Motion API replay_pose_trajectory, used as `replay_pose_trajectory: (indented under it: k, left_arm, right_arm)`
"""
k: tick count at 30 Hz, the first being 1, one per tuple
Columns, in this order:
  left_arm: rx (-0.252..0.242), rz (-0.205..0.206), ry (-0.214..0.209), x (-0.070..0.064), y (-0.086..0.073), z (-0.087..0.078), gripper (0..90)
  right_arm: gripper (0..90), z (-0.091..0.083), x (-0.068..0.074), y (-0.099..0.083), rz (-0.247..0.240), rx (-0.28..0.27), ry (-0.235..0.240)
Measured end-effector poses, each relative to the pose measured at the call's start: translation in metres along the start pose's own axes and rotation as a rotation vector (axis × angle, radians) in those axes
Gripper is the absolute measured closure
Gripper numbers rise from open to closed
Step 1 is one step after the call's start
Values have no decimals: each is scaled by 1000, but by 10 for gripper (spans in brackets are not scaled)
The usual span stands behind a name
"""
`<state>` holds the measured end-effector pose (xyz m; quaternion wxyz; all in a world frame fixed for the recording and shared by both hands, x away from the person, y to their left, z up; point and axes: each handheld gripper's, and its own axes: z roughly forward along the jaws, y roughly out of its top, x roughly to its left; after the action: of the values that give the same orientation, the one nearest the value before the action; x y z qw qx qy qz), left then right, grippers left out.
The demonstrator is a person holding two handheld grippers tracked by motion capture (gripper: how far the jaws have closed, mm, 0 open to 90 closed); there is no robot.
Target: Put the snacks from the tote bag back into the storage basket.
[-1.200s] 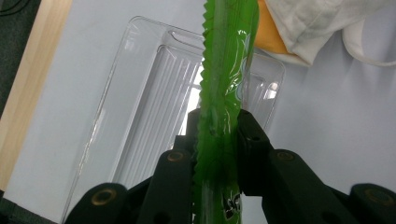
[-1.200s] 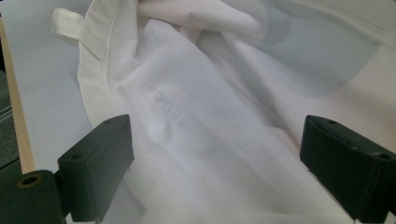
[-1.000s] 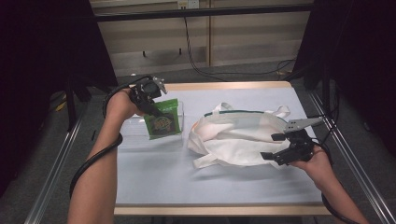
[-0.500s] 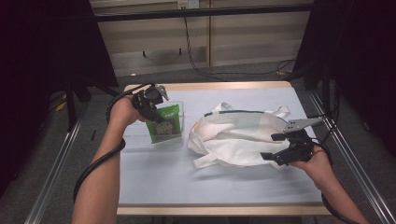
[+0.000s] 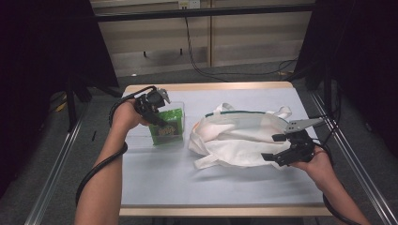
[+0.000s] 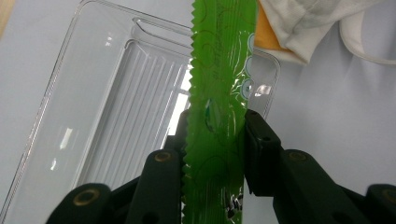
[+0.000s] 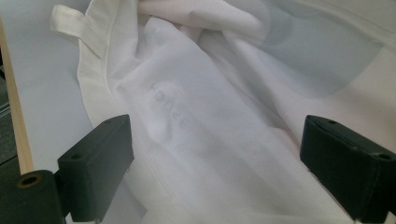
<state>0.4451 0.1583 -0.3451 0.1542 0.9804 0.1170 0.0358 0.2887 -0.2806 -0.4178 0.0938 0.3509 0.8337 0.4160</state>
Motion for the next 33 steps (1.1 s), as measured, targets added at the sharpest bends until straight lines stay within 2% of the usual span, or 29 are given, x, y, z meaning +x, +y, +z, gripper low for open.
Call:
replay_pose_trajectory:
  k: [1,3,4,5,8,13,14,15,16,18,21,23,25,26,27,28,29,30,33]
  left_arm:
    - [-10,-19,2,-1,0,1,676]
    - [10,1,-4,1,-1,1,648]
    - [3,-15,-3,0,-1,2,632]
    - [-30,-61,-10,-1,-2,4,619]
    - [-38,-90,-19,0,-3,4,559]
    - [-32,-103,-18,2,-3,0,435]
    - [-32,-116,-21,3,-4,0,407]
    - [-45,-146,-13,2,-5,0,378]
    - [-28,-146,-12,3,-5,-2,353]
    - [-68,-168,-17,2,-8,-3,324]
    - [-86,-175,-12,2,-11,-6,254]
    - [-69,-167,-16,3,-14,-10,234]
    - [-101,-210,-9,-1,-17,-9,225]
    - [-90,-195,-5,1,-18,-11,218]
    - [-107,-221,-8,-1,-19,-11,209]
    - [-94,-208,-4,0,-20,-13,197]
    - [-119,-232,4,-2,-22,-13,192]
    - [-105,-223,6,-2,-23,-14,189]
    - [-108,-248,11,-1,-28,-17,161]
  right_arm:
    - [90,0,0,0,0,0,0]
    - [90,0,0,0,0,-1,-2]
    - [90,0,0,0,0,0,-1]
    - [90,0,0,0,0,0,1]
    - [90,0,0,0,3,0,2]
    - [90,0,1,1,1,-1,0]
    - [90,0,1,1,0,-4,4]
    - [90,0,1,1,-1,-1,1]
    - [90,0,1,1,-1,-2,2]
    - [90,0,2,2,-1,-1,3]
    - [90,0,1,3,-7,-4,8]
    - [90,1,1,4,-7,-3,8]
    - [90,3,2,6,-9,-6,12]
    - [90,3,2,7,-13,-7,14]
    - [90,4,2,9,-17,-7,16]
    - [90,5,3,9,-17,-8,17]
    - [90,6,3,10,-21,-5,21]
    - [90,7,3,11,-20,-5,25]
    - [90,10,4,12,-26,-3,27]
